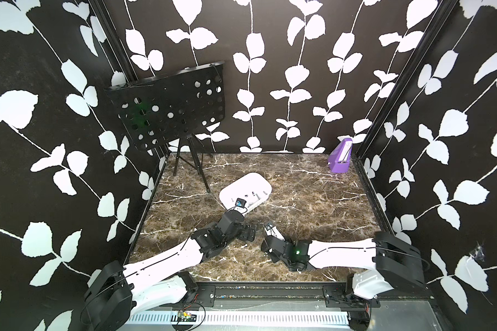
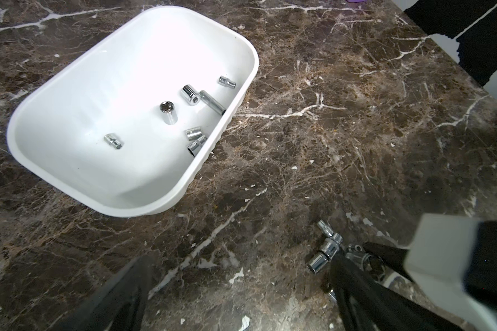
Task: Put the socket on the desktop into the storage box
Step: Place the socket head in the storage box.
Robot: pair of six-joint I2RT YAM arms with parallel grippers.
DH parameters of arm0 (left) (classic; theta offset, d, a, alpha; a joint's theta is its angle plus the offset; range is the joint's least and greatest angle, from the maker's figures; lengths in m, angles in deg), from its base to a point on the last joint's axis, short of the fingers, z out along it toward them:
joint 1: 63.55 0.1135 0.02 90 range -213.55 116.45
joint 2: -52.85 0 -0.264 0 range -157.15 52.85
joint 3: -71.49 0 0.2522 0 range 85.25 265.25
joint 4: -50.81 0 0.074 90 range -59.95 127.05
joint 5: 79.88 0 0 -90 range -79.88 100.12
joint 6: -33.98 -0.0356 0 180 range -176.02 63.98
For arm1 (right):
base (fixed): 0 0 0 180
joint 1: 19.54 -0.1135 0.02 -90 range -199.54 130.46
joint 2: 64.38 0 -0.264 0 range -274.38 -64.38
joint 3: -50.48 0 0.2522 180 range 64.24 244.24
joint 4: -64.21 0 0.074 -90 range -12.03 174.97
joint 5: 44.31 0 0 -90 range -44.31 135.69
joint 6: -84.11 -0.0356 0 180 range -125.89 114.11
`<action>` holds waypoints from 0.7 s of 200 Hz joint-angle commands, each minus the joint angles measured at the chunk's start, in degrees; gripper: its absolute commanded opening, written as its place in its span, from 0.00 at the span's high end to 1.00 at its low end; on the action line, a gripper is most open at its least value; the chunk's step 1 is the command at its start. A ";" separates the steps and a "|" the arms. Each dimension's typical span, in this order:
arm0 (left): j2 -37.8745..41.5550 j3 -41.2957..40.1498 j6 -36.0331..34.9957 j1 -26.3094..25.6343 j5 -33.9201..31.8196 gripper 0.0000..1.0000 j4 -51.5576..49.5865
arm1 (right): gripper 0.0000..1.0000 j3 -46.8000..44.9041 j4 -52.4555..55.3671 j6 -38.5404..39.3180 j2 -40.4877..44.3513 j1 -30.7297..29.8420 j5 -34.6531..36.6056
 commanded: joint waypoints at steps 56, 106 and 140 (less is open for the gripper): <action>6.93 -3.56 0.86 0.11 -9.67 0.03 -1.32 | 0.86 3.90 8.09 5.00 18.21 3.73 -1.08; 9.60 -4.76 2.45 0.11 -14.71 0.02 -2.49 | 0.86 18.60 8.21 11.03 7.44 16.03 -13.19; 10.48 -5.52 2.83 0.20 -16.20 0.01 -2.18 | 0.86 36.08 9.22 12.82 -11.01 20.87 -19.13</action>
